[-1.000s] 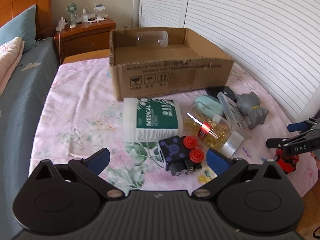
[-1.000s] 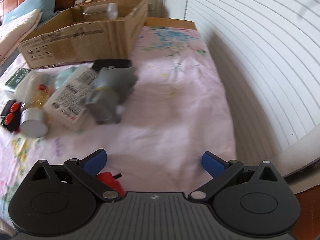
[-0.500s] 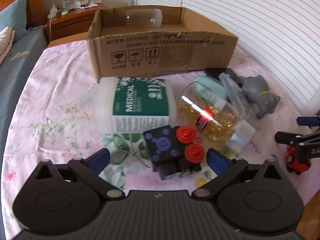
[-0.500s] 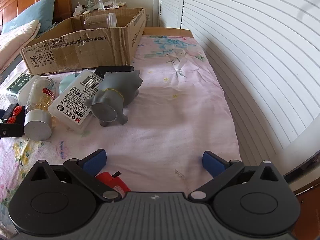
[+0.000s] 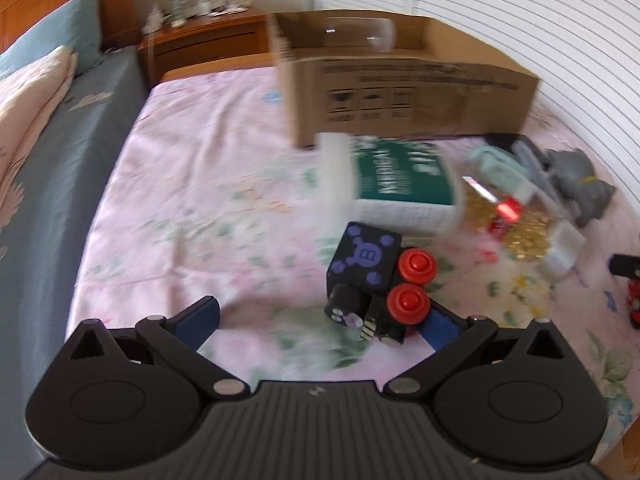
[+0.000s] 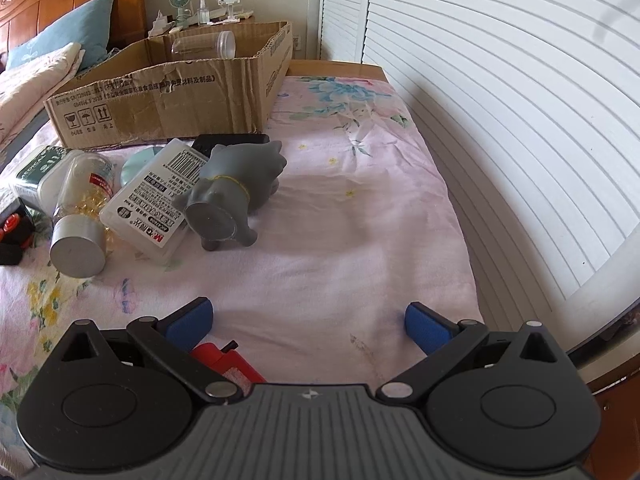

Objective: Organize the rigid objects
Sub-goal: 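Move the right tool to the red S.L toy car while the left tool approaches the black cube toy, then close the right tool on the red car while the left tool grips the black cube toy, then carry the car with the right tool while the left tool drops the cube into the box, then lower the red car into the box and open the right tool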

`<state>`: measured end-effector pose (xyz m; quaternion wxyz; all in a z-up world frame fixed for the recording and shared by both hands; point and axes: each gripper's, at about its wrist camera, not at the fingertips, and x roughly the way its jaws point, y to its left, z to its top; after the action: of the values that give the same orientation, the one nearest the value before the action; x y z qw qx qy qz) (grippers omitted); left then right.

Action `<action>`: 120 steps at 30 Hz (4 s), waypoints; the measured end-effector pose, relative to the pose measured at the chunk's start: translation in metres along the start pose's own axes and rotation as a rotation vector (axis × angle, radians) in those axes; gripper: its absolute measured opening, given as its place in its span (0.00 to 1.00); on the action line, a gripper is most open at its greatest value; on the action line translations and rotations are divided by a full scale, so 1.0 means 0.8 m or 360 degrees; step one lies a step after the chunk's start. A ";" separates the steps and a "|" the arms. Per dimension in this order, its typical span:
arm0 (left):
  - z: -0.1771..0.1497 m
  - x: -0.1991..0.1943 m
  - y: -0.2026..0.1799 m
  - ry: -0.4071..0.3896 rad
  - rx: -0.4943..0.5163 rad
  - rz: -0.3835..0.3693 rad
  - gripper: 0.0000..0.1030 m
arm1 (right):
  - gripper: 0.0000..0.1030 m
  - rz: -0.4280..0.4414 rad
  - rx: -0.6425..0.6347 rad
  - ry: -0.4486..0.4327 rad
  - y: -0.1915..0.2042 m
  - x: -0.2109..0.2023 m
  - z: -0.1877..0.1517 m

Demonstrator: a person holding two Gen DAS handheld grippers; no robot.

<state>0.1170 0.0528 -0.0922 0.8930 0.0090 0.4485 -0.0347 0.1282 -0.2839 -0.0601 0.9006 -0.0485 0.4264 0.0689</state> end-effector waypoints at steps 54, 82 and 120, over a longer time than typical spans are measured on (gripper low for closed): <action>0.006 -0.005 -0.033 -0.0145 0.0238 -0.0204 0.50 | 0.65 0.0273 -0.0332 -0.0037 0.020 -0.044 -0.033; 0.041 -0.070 -0.034 -0.0054 0.0417 -0.0364 0.48 | 0.53 0.0382 -0.0452 -0.0092 0.044 -0.086 0.012; 0.119 -0.066 -0.029 -0.0319 0.0320 -0.0226 0.92 | 0.53 0.0443 -0.0648 -0.0290 0.093 -0.045 0.210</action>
<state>0.1606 0.0277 0.0072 0.9232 0.0631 0.3510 -0.1431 0.2211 -0.1889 0.0716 0.8888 -0.1632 0.3234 0.2806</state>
